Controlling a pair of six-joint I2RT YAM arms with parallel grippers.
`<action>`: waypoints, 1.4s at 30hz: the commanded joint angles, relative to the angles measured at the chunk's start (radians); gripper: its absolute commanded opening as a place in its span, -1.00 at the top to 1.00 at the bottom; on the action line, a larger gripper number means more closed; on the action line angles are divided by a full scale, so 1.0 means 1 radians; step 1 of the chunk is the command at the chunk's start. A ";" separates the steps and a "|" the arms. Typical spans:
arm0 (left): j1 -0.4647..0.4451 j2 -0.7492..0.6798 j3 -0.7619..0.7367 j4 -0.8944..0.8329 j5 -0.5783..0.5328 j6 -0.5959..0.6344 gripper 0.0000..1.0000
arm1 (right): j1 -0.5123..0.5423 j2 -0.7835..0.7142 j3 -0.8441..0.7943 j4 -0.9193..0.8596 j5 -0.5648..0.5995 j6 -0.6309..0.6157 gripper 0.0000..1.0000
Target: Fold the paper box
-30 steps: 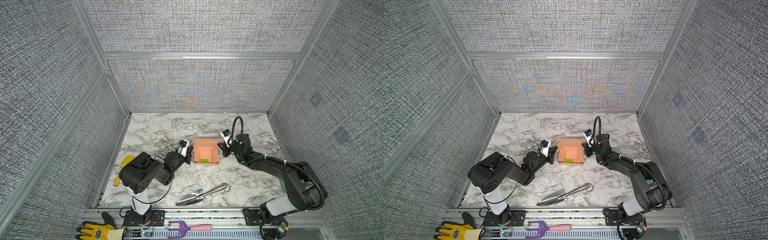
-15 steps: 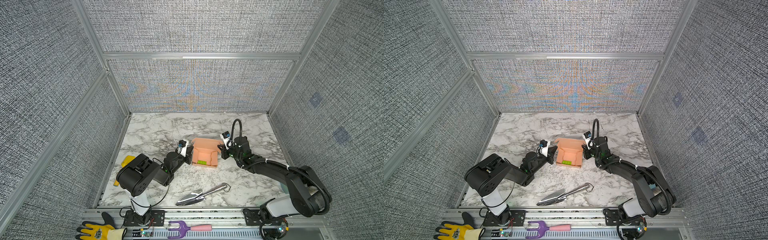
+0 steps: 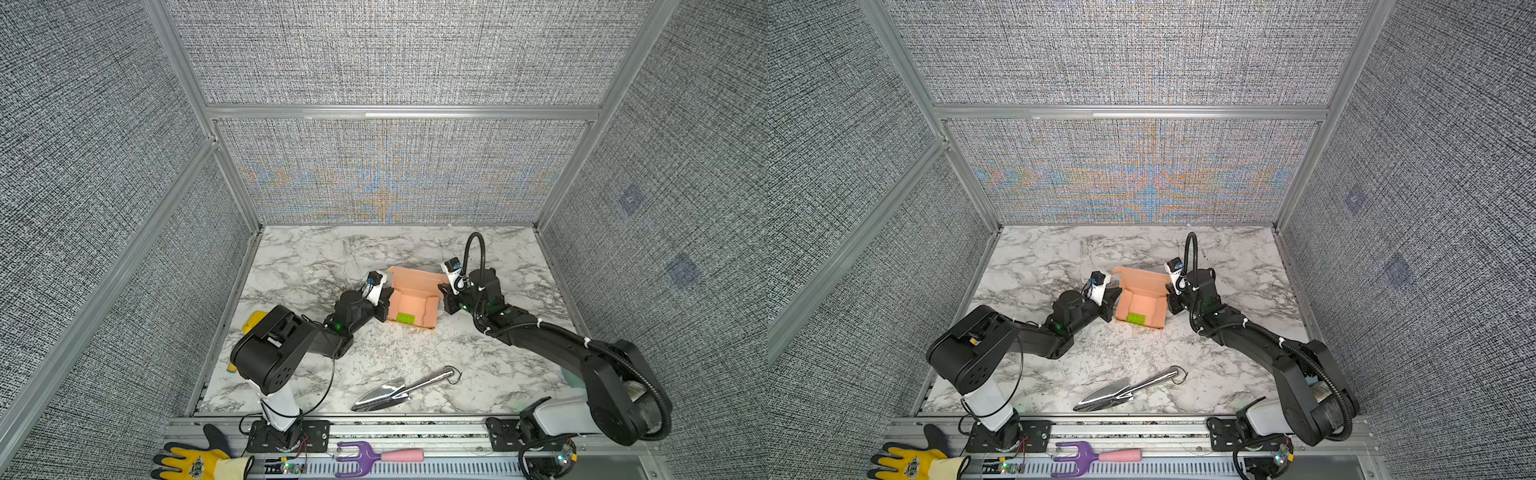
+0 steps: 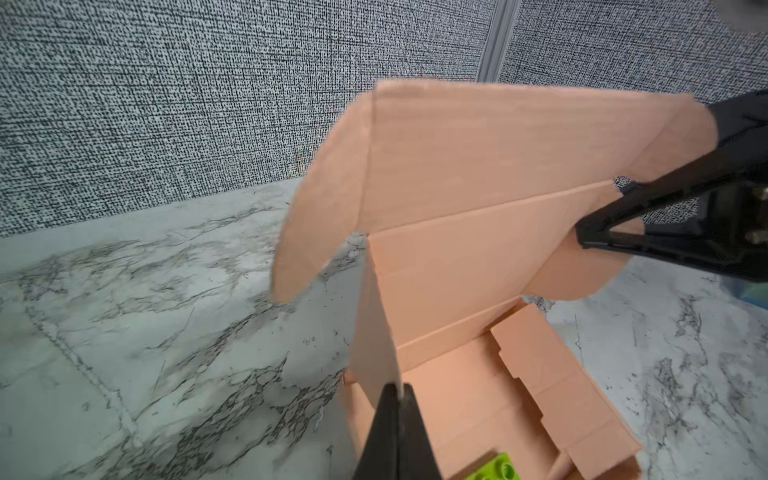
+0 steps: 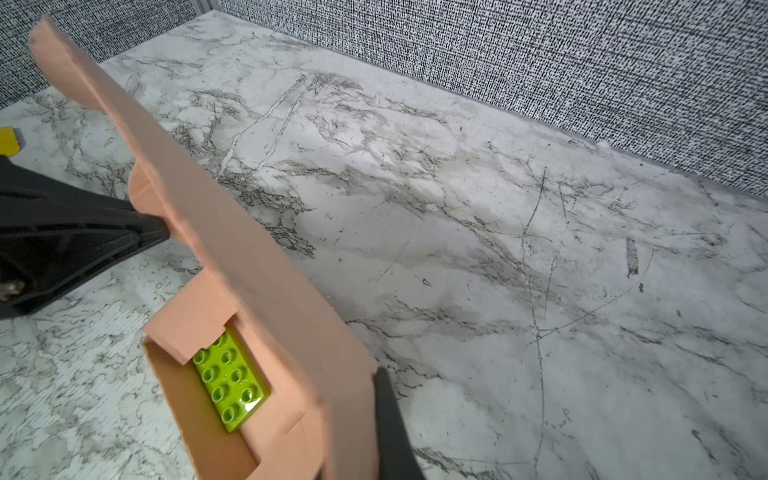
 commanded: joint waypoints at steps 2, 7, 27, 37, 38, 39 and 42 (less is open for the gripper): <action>-0.002 -0.004 0.031 -0.095 -0.003 0.031 0.95 | 0.002 0.000 0.004 -0.001 -0.016 -0.018 1.00; 0.007 -0.012 0.061 -0.135 -0.023 0.033 0.76 | 0.003 -0.007 -0.002 0.003 -0.029 -0.025 1.00; 0.028 -0.036 0.171 -0.302 -0.096 0.066 0.69 | 0.020 0.040 0.030 -0.025 -0.033 -0.060 1.00; 0.027 -0.037 0.188 -0.350 -0.094 0.055 1.00 | 0.025 0.066 0.051 -0.017 0.012 -0.034 1.00; 0.028 -0.041 0.186 -0.355 -0.098 0.052 1.00 | 0.024 0.066 0.052 -0.016 0.021 -0.028 1.00; 0.028 -0.047 0.183 -0.358 -0.103 0.046 1.00 | 0.024 0.068 0.052 -0.013 0.037 -0.017 1.00; 0.028 -0.061 0.179 -0.368 -0.127 0.024 1.00 | 0.025 0.073 0.059 -0.019 0.066 0.018 0.84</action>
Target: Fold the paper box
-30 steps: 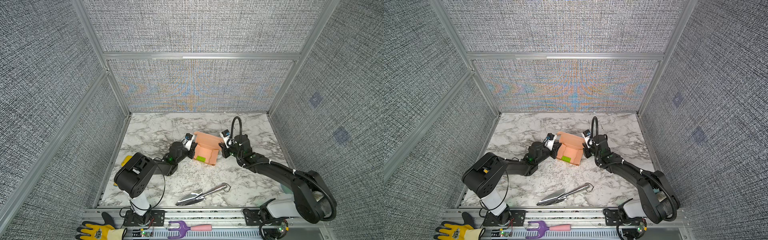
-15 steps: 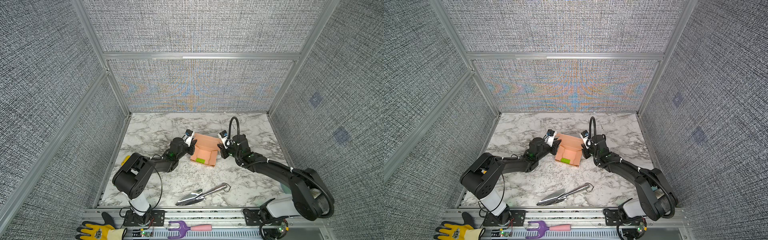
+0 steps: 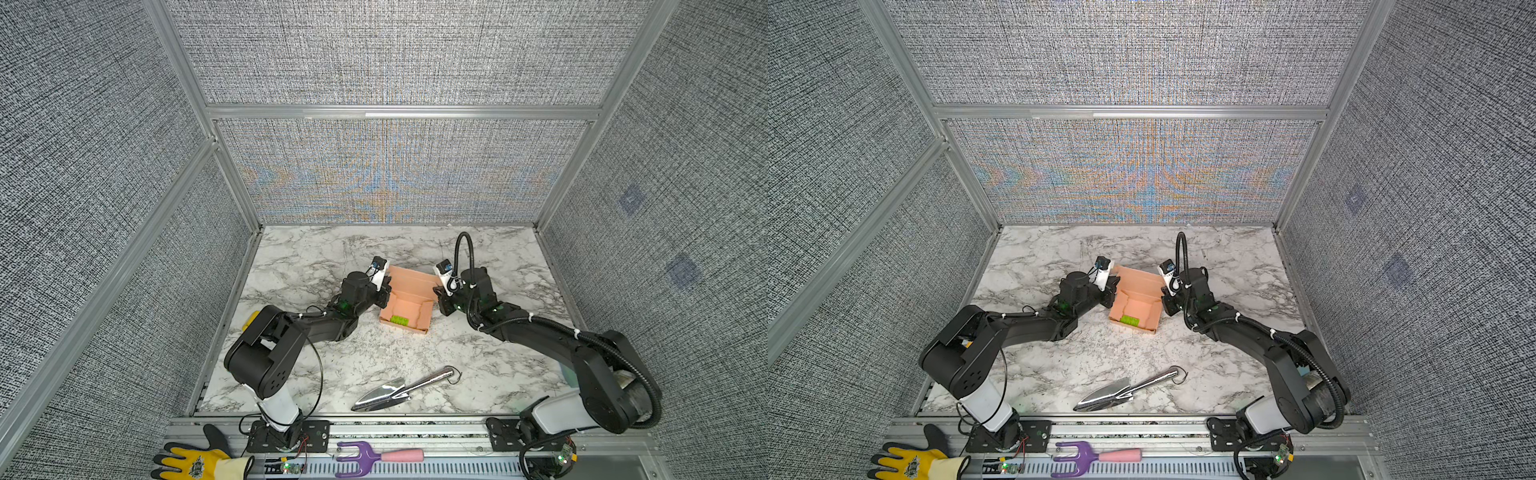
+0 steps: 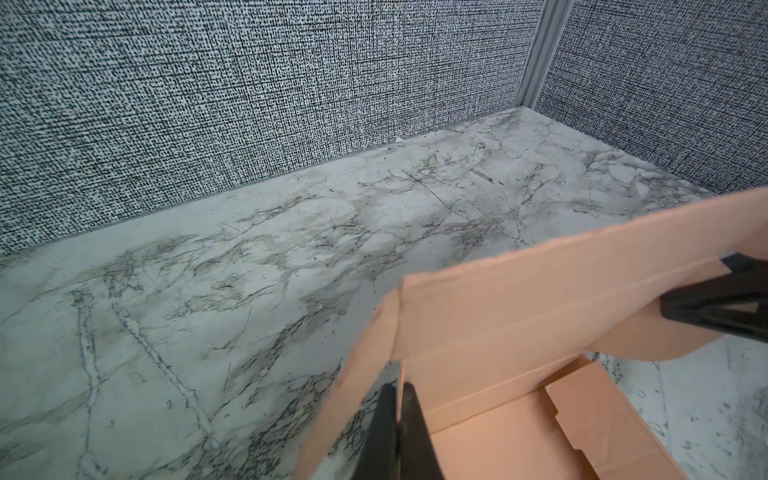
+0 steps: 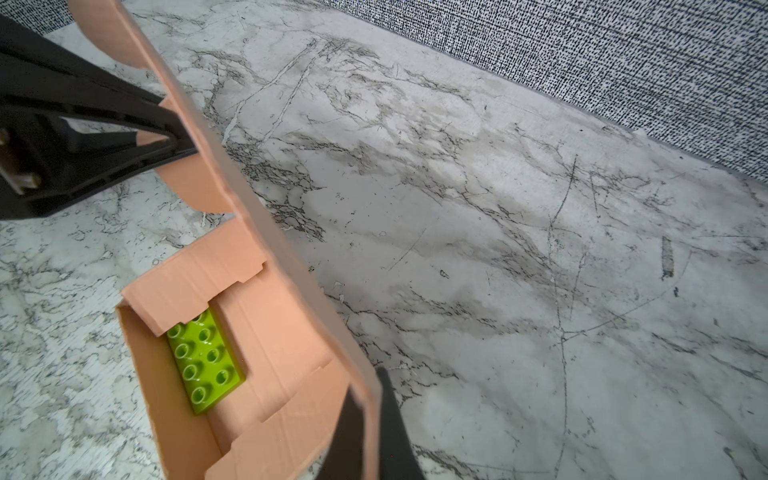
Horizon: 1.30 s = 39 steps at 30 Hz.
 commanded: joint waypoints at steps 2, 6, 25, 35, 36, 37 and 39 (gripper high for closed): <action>0.002 -0.021 -0.003 -0.018 -0.022 -0.033 1.00 | 0.001 0.006 0.015 0.009 0.067 0.063 0.76; 0.002 -0.015 -0.004 -0.016 0.012 -0.034 1.00 | 0.003 0.000 0.017 -0.009 0.085 0.088 0.69; 0.001 -0.025 -0.002 -0.026 -0.031 -0.100 1.00 | 0.044 0.029 0.082 -0.102 0.160 0.166 0.98; -0.037 -0.027 -0.005 -0.018 -0.137 -0.199 1.00 | 0.131 0.091 0.141 -0.129 0.298 0.263 1.00; -0.042 -0.027 -0.011 -0.009 -0.151 -0.204 1.00 | 0.138 0.092 0.141 -0.126 0.318 0.273 1.00; -0.047 -0.028 -0.019 0.006 -0.166 -0.209 1.00 | 0.145 0.090 0.135 -0.118 0.331 0.281 1.00; -0.055 -0.033 -0.038 0.046 -0.190 -0.211 1.00 | 0.159 0.078 0.108 -0.071 0.355 0.287 1.00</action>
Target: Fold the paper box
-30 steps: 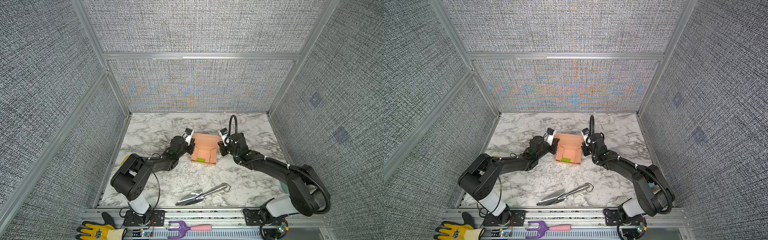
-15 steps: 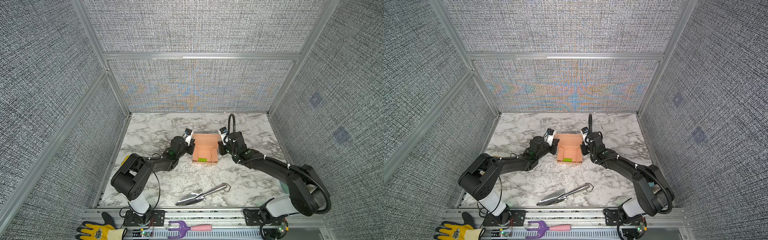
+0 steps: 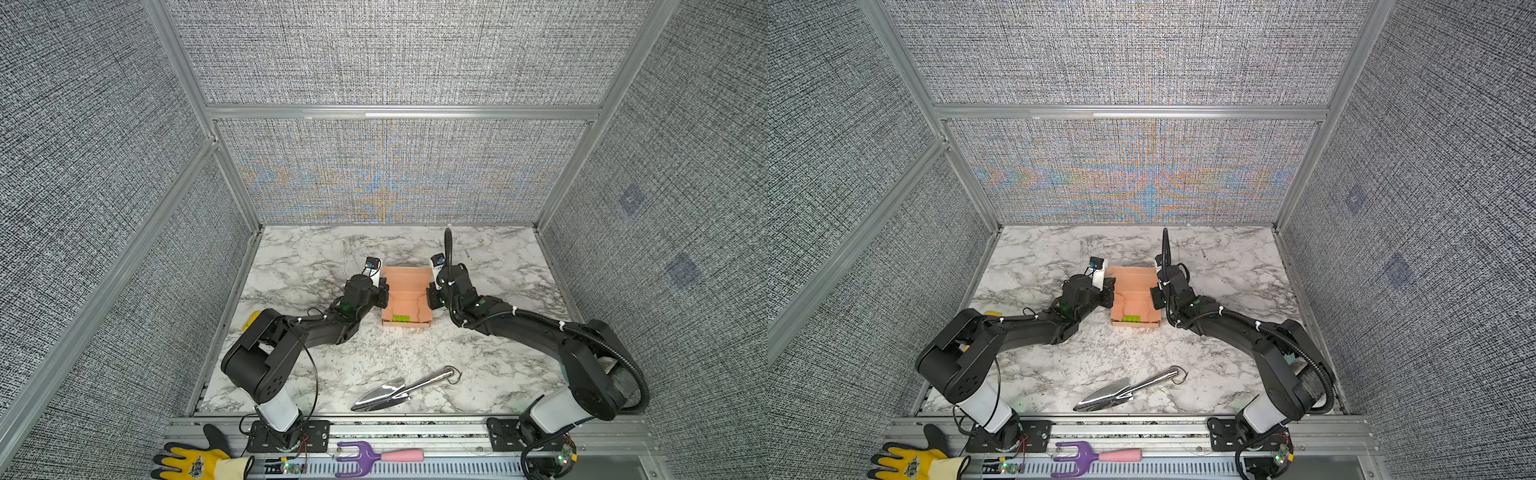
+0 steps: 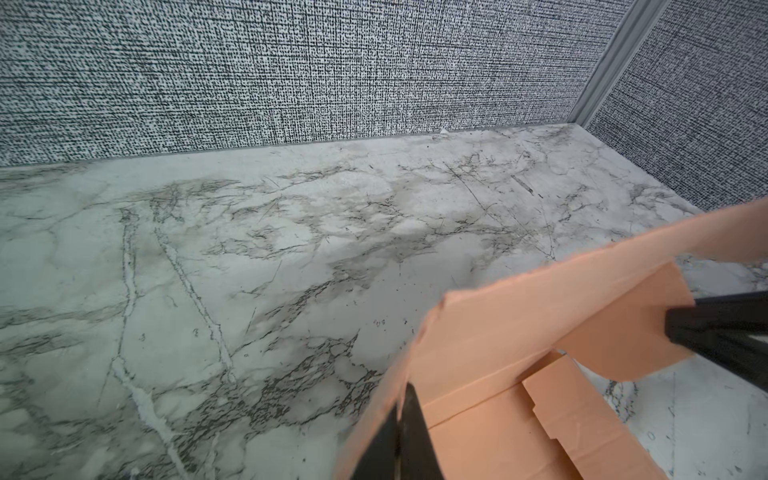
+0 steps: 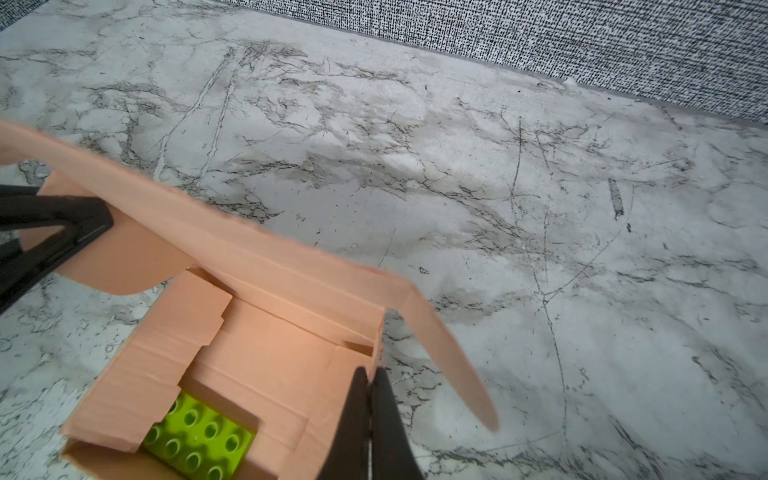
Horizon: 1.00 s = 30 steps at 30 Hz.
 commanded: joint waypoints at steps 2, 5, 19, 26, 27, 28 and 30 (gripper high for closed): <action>-0.015 -0.017 -0.030 0.110 -0.042 -0.032 1.00 | 0.027 -0.027 -0.049 0.090 0.060 0.035 1.00; -0.025 -0.032 -0.068 0.196 -0.066 -0.022 1.00 | 0.035 -0.052 -0.091 0.178 0.076 0.023 1.00; -0.046 0.075 -0.168 0.615 -0.127 0.075 1.00 | 0.060 0.011 -0.210 0.582 0.159 -0.015 1.00; -0.053 0.142 -0.133 0.675 -0.144 0.086 1.00 | 0.061 0.070 -0.216 0.668 0.177 -0.027 1.00; -0.052 0.150 -0.132 0.684 -0.146 0.087 1.00 | 0.060 0.074 -0.216 0.676 0.178 -0.024 1.00; -0.052 0.156 -0.133 0.690 -0.147 0.086 1.00 | 0.061 0.079 -0.218 0.685 0.177 -0.022 1.00; -0.054 0.172 -0.134 0.711 -0.153 0.085 1.00 | 0.061 0.090 -0.226 0.709 0.183 -0.013 1.00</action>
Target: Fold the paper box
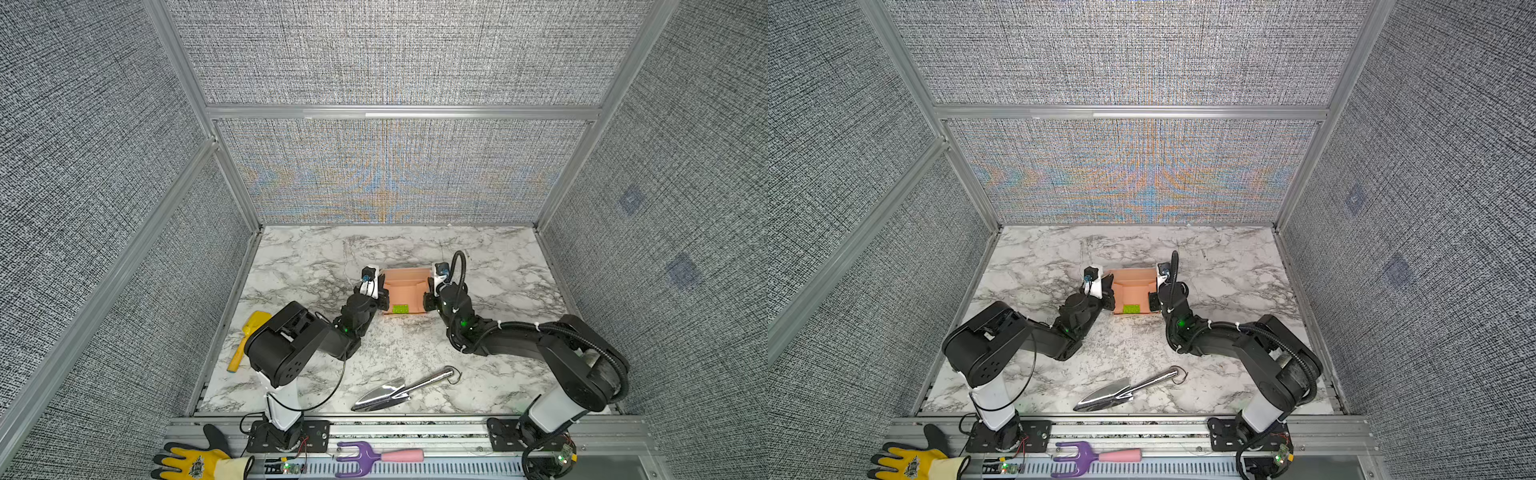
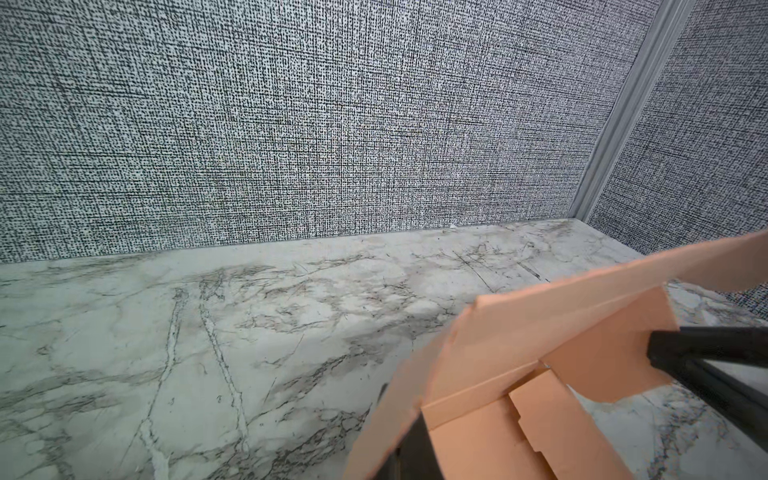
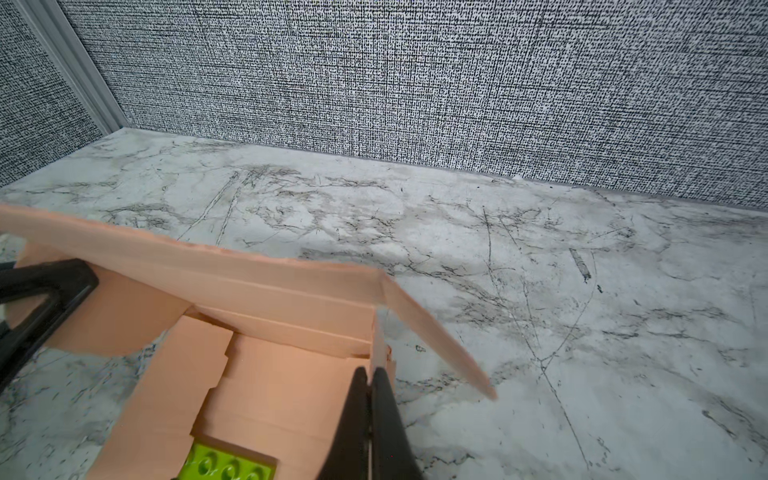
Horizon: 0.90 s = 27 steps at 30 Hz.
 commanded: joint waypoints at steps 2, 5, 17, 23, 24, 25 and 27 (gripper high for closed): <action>-0.003 0.025 0.003 0.114 0.004 0.000 1.00 | 0.002 0.022 -0.015 0.094 -0.001 0.010 1.00; -0.006 0.043 -0.011 0.152 0.006 0.002 1.00 | 0.002 0.036 -0.033 0.134 0.006 0.009 1.00; -0.018 0.108 -0.058 0.294 0.013 0.016 1.00 | 0.006 0.059 -0.132 0.277 0.009 -0.003 1.00; -0.026 0.130 -0.082 0.340 0.018 0.004 1.00 | 0.024 0.084 -0.165 0.339 0.021 -0.015 1.00; -0.029 0.135 -0.086 0.351 0.017 0.007 1.00 | 0.027 0.090 -0.167 0.347 0.027 -0.017 1.00; -0.032 0.143 -0.090 0.365 0.014 0.014 1.00 | 0.029 0.096 -0.173 0.358 0.029 -0.018 1.00; -0.044 0.165 -0.098 0.399 -0.002 0.030 1.00 | 0.037 0.103 -0.190 0.394 0.042 -0.020 1.00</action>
